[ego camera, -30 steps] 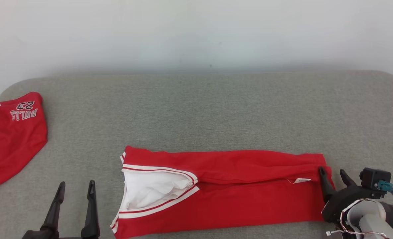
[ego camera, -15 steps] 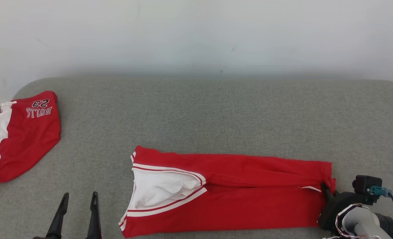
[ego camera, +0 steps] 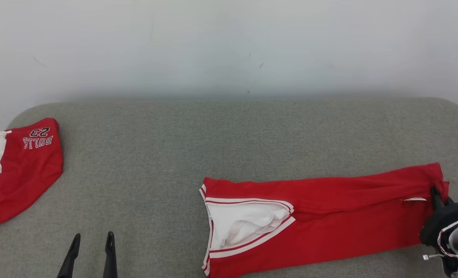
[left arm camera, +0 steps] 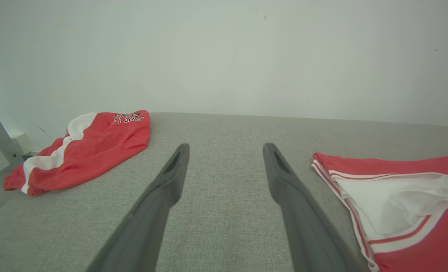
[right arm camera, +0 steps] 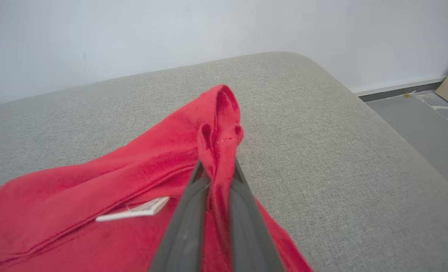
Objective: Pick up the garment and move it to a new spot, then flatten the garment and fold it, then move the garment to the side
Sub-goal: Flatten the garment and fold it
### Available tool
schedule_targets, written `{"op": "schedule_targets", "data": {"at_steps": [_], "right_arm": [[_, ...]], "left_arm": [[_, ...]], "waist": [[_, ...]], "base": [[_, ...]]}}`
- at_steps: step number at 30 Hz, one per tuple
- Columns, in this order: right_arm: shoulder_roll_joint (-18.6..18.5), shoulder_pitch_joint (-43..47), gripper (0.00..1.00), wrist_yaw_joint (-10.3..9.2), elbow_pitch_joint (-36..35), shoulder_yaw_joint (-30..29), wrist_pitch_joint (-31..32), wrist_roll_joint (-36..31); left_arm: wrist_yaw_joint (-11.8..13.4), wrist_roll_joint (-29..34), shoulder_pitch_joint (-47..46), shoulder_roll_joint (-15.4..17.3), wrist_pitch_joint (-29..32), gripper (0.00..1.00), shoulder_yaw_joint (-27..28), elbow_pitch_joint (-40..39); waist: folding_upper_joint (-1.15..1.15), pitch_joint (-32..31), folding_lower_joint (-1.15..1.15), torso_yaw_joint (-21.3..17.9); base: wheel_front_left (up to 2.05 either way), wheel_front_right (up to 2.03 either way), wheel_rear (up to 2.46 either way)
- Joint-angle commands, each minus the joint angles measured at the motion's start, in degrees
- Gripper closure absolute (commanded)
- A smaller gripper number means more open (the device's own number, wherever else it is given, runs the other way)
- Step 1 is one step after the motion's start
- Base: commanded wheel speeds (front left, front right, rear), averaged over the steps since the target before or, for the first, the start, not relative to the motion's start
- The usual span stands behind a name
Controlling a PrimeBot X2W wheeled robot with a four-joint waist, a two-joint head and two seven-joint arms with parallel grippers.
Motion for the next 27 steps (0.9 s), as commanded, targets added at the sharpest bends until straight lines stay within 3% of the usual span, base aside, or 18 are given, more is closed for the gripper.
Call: {"op": "schedule_targets", "data": {"at_steps": [1, 9, 17, 21, 27], "right_arm": [[0.6, -0.8, 1.0, -0.14, -1.4, 0.4, -0.1, -0.1], [6.7, 0.7, 1.0, -0.14, -18.4, 7.5, 4.5, 0.2], [13.6, 4.8, 1.0, -0.14, -36.6, 14.5, 13.2, -0.4], [18.0, 6.0, 1.0, -0.14, -39.2, 16.0, 16.0, -2.6], [21.8, 5.0, 1.0, -0.14, -35.5, 16.5, 17.1, -5.4]], "left_arm": [[0.3, -0.2, 1.2, -0.1, -0.2, 0.0, 0.1, 0.3], [1.3, -0.8, 2.3, -0.2, -0.4, 0.0, 1.3, 1.0], [0.7, -0.4, 0.5, -0.6, -0.3, 0.0, -0.2, 1.6], [0.3, -0.2, -1.0, -0.9, -0.3, 0.0, -1.0, 2.3], [-0.2, -0.1, -2.9, -1.6, -0.3, 0.0, -2.3, 3.2]], "waist": [[0.0, -0.3, 0.0, -0.5], [0.0, -1.1, 0.0, -2.5], [0.0, -0.8, 0.0, -1.2], [0.0, -0.2, 0.0, 0.2], [0.0, 1.0, 0.0, 2.1]], "base": [[0.0, 0.0, 0.0], [0.0, 0.0, 0.0], [0.0, 0.0, 0.0], [0.0, 0.0, 0.0], [0.0, 0.0, 0.0]]}}
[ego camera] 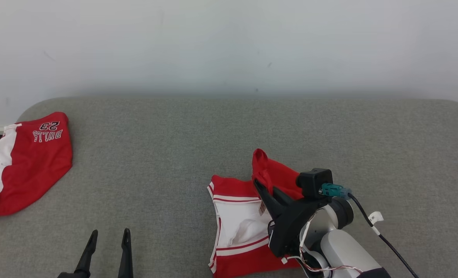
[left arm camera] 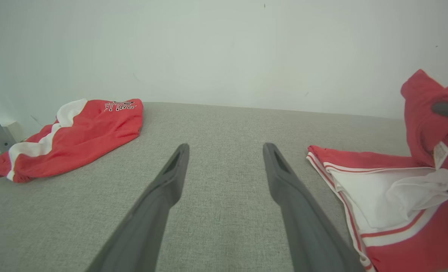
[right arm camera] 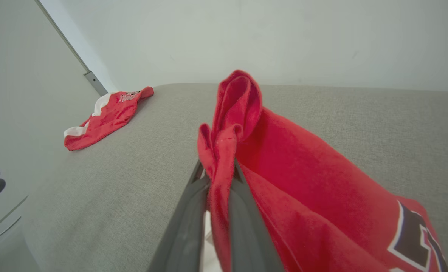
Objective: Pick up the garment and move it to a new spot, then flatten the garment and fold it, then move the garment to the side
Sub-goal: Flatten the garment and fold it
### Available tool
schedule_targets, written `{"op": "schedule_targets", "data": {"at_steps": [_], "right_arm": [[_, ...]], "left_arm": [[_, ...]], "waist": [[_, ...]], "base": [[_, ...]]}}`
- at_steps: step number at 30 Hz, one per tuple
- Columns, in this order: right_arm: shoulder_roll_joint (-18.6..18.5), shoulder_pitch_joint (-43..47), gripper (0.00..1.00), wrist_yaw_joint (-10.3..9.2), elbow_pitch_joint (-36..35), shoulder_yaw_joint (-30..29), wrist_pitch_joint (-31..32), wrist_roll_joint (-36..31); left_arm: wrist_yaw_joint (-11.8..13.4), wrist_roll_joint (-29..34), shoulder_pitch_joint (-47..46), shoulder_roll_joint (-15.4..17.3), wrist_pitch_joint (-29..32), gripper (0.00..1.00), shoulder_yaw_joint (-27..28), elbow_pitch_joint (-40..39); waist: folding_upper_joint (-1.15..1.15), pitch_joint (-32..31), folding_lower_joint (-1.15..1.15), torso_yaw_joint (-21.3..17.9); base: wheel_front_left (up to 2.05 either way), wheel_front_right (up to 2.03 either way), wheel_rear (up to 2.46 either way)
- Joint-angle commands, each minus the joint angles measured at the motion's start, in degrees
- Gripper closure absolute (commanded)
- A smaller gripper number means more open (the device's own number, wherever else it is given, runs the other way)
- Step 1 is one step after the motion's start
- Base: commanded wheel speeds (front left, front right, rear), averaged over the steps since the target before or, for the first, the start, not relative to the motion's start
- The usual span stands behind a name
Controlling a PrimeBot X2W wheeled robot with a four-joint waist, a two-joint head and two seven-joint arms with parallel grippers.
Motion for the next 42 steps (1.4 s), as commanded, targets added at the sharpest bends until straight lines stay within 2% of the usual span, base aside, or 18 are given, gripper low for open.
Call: {"op": "schedule_targets", "data": {"at_steps": [1, 7, 18, 19, 20, 21, 27, 31, 39, 42], "right_arm": [[0.3, -0.3, 1.0, -0.14, 0.5, 0.0, -0.2, -0.3], [1.6, -3.0, 1.0, -0.14, 10.1, 0.5, -3.8, -1.8], [1.7, -8.9, 1.0, -0.14, 20.8, 10.7, -10.8, 6.9], [1.7, -9.5, 0.7, -0.14, 21.5, 11.4, -11.4, 7.4], [1.7, -9.8, 0.18, -0.14, 22.0, 12.3, -11.9, 8.1], [1.7, -9.9, 0.0, -0.14, 22.4, 13.1, -12.2, 9.3], [1.7, -12.4, 0.0, -0.14, 22.8, 15.6, -17.6, 11.6], [1.2, -13.8, 0.0, -0.14, 22.8, 13.3, -20.5, 9.3], [-7.1, -8.2, 0.0, -0.14, 16.6, 5.5, -22.0, 6.0], [-8.9, -5.8, 0.0, -0.14, 14.4, 3.2, -22.1, 5.5]], "left_arm": [[-0.3, 0.2, -0.9, -0.2, -0.1, 0.0, 0.1, 0.1], [-1.2, 0.3, -3.3, -0.7, -0.3, 0.0, -1.1, 2.0], [-2.5, 0.6, -6.5, -1.4, -0.5, 0.0, -2.1, 5.1], [-2.6, 0.6, -6.6, -1.5, -0.5, 0.0, -2.2, 5.4], [-2.7, 0.6, -6.8, -1.6, -0.5, 0.0, -2.3, 5.6], [-2.8, 0.6, -7.0, -1.6, -0.5, 0.0, -2.3, 5.8], [-2.5, 0.3, -5.6, -1.0, -0.6, 0.0, -1.4, 6.6], [-2.0, 0.3, -4.2, -0.8, -0.6, 0.0, -0.8, 5.9], [-1.2, 0.2, -1.9, -0.5, -0.6, 0.0, 0.1, 4.3], [-1.1, 0.1, -1.4, -0.4, -0.6, 0.0, 0.3, 4.1]], "waist": [[0.0, 0.8, 0.0, 1.1], [0.0, 2.0, 0.0, 3.3], [0.0, 3.2, 0.0, 5.2], [0.0, 3.1, 0.0, 5.3], [0.0, 3.1, 0.0, 5.4], [0.0, 3.0, 0.0, 5.4], [0.0, 1.3, 0.0, 4.0], [0.0, 0.0, 0.0, 2.9], [0.0, -1.2, 0.0, 1.5], [0.0, -1.2, 0.0, 1.1]], "base": [[0.0, 0.0, 0.0], [0.0, 0.0, 0.0], [0.0, 0.0, 0.0], [0.0, 0.0, 0.0], [0.0, 0.0, 0.0], [0.0, 0.0, 0.0], [0.0, 0.0, 0.0], [0.0, 0.0, 0.0], [0.0, 0.0, 0.0], [0.0, 0.0, 0.0]]}}
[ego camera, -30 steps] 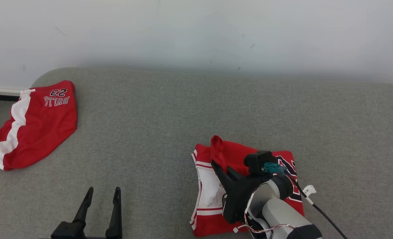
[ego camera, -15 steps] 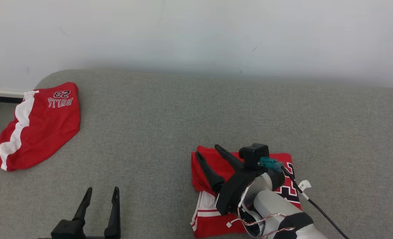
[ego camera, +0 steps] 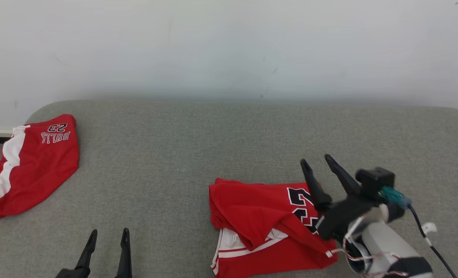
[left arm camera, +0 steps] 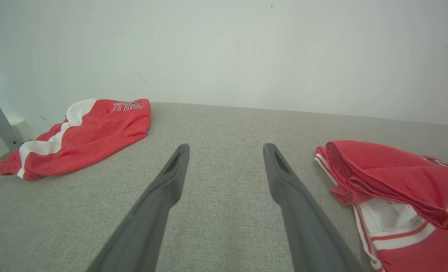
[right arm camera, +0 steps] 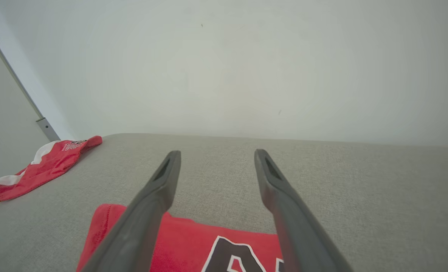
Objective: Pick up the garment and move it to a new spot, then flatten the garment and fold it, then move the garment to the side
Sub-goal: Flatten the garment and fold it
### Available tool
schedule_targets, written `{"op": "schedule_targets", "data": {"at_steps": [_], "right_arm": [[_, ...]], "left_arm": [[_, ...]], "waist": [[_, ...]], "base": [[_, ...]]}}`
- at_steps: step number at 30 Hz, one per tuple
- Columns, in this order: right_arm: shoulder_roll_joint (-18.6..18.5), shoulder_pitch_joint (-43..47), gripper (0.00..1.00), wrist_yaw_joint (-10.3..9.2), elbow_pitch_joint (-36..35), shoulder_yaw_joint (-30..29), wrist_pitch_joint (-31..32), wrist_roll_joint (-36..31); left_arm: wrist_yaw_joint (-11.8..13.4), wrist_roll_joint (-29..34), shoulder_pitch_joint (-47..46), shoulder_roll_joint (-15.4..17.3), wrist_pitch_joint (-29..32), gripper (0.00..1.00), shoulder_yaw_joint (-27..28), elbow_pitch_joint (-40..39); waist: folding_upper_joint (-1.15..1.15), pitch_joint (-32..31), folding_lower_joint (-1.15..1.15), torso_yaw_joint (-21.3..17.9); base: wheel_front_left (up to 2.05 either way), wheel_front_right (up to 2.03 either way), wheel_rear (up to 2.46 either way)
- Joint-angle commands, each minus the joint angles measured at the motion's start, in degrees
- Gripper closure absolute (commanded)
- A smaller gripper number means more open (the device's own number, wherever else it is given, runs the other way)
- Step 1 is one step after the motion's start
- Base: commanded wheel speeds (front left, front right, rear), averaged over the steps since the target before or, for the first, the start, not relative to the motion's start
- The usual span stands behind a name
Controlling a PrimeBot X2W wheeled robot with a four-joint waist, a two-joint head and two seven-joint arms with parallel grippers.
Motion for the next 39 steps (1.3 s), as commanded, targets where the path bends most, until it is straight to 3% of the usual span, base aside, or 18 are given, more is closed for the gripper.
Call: {"op": "schedule_targets", "data": {"at_steps": [1, 7, 15, 26, 27, 28, 29, 30, 39], "right_arm": [[-0.4, 1.8, 0.0, -0.14, -0.8, -0.8, -0.4, -0.5], [-0.9, 10.3, 0.0, -0.14, -8.2, -3.8, 1.0, -2.2], [2.7, 21.3, 0.0, -0.14, -20.1, 0.4, 7.3, -5.9], [3.6, 18.9, 0.0, -0.14, -16.3, 3.9, 13.3, -14.7], [3.6, 18.6, 0.21, -0.14, -15.4, 3.9, 13.3, -15.2], [3.9, 18.4, 0.61, -0.14, -14.5, 3.7, 13.3, -15.4], [4.1, 18.1, 0.73, -0.14, -13.6, 3.6, 13.4, -15.6], [4.4, 17.7, 1.0, -0.14, -12.8, 3.4, 13.2, -15.9], [7.0, 15.7, 1.0, -0.14, -10.6, 5.2, 11.1, -15.2]], "left_arm": [[0.1, 0.0, 1.0, 0.3, -0.2, 0.0, 0.2, -0.1], [0.0, 0.0, 0.6, 0.4, -0.2, 0.0, 0.6, -0.4], [0.6, 1.4, 0.9, 0.2, -0.2, 0.0, 0.8, -1.4], [0.7, 1.8, -0.4, -0.2, -0.2, 0.0, 0.2, -1.8], [0.6, 1.8, -0.4, -0.2, -0.2, 0.0, 0.1, -1.6], [0.5, 1.9, -0.4, -0.3, -0.2, 0.0, 0.0, -1.5], [0.4, 2.0, -0.6, -0.4, -0.2, 0.0, -0.1, -1.3], [0.3, 2.1, -0.8, -0.4, -0.2, 0.0, -0.1, -1.2], [0.2, 2.3, -0.5, -0.6, -0.2, 0.0, -0.3, -0.5]], "waist": [[0.0, -0.1, 0.0, -0.4], [0.0, 0.0, 0.0, -0.6], [0.0, 0.4, 0.0, 0.2], [0.0, 1.5, 0.0, 3.2], [0.0, 1.6, 0.0, 3.5], [0.0, 1.7, 0.0, 3.7], [0.0, 1.7, 0.0, 4.0], [0.0, 1.7, 0.0, 4.1], [0.0, 1.4, 0.0, 4.1]], "base": [[0.0, 0.0, 0.0], [0.0, 0.0, 0.0], [0.0, 0.0, 0.0], [0.0, 0.0, 0.0], [0.0, 0.0, 0.0], [0.0, 0.0, 0.0], [0.0, 0.0, 0.0], [0.0, 0.0, 0.0], [0.0, 0.0, 0.0]]}}
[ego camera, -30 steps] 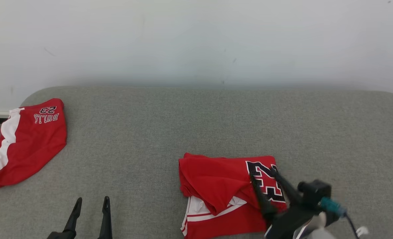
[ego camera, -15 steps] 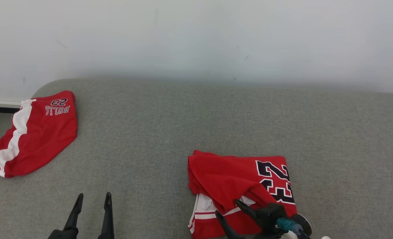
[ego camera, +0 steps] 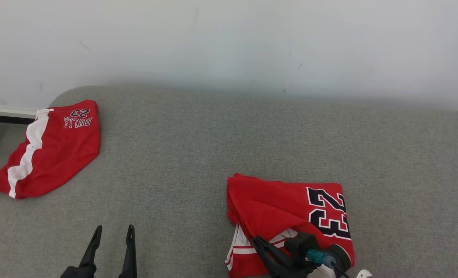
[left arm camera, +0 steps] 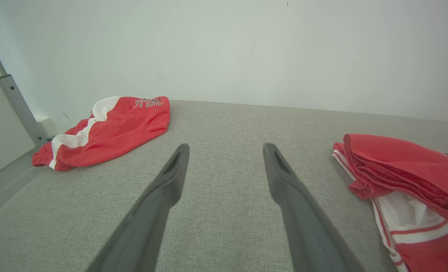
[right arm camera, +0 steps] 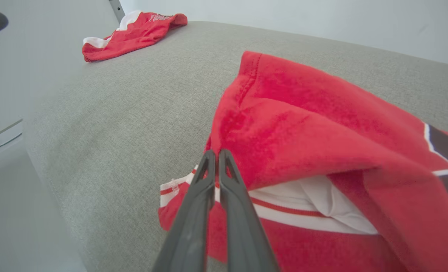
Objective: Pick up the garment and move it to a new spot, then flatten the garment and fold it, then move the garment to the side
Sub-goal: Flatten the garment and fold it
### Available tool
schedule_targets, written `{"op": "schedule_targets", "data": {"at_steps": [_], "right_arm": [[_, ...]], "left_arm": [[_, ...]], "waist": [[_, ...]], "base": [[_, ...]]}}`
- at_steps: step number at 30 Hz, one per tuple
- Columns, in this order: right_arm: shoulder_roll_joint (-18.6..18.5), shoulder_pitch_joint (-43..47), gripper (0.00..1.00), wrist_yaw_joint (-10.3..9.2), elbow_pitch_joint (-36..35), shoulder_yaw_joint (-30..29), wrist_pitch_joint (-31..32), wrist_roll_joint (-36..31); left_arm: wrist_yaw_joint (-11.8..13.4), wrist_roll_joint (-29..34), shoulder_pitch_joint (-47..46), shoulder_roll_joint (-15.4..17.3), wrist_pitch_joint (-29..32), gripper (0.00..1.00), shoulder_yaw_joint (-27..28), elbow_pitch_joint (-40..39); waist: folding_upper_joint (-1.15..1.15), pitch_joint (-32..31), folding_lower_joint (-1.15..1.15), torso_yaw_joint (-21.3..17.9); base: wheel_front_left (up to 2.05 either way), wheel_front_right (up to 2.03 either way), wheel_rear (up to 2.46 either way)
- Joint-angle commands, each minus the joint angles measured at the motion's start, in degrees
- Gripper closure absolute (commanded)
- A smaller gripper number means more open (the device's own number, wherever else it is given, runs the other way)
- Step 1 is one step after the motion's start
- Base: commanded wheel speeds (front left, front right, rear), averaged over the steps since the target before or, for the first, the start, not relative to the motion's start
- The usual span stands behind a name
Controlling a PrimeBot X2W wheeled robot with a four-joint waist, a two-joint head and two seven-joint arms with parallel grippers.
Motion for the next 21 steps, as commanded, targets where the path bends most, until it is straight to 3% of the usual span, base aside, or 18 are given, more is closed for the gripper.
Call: {"op": "schedule_targets", "data": {"at_steps": [1, 9, 14, 15, 16, 21], "right_arm": [[0.8, -0.1, 1.0, -0.14, -0.7, 0.8, -0.3, 1.2], [2.3, 1.8, 1.0, -0.14, -3.3, 4.4, 1.5, 5.1], [2.8, 2.7, 1.0, -0.14, -1.1, 4.5, 2.6, 5.3], [2.9, 2.4, 0.75, -0.14, -0.8, 4.5, 1.9, 5.0], [3.1, 2.2, 0.0, -0.14, -0.4, 4.3, 1.3, 5.1], [3.2, 0.8, 0.0, -0.14, -1.6, 1.9, -4.2, 6.2]], "left_arm": [[0.0, 0.2, -0.1, -0.2, -0.2, 0.0, 0.1, 0.1], [-0.4, 0.3, -1.0, -0.6, -0.2, 0.0, -0.4, 0.5], [-0.9, 0.3, -1.8, -0.8, -0.2, 0.0, -0.6, 1.1], [-0.8, 0.3, -1.9, -0.8, -0.2, 0.0, -0.6, 1.2], [-0.9, 0.3, -2.1, -0.7, -0.2, 0.0, -0.5, 1.3], [-0.6, 0.5, -1.1, -0.2, -0.2, 0.0, 0.1, 1.2]], "waist": [[0.0, 0.0, 0.0, -0.1], [0.0, 0.4, 0.0, 0.3], [0.0, 0.4, 0.0, 0.4], [0.0, 0.3, 0.0, 0.4], [0.0, 0.2, 0.0, 0.2], [0.0, -0.6, 0.0, -1.8]], "base": [[0.0, 0.0, 0.0], [0.0, 0.0, 0.0], [0.0, 0.0, 0.0], [0.0, 0.0, 0.0], [0.0, 0.0, 0.0], [0.0, 0.0, 0.0]]}}
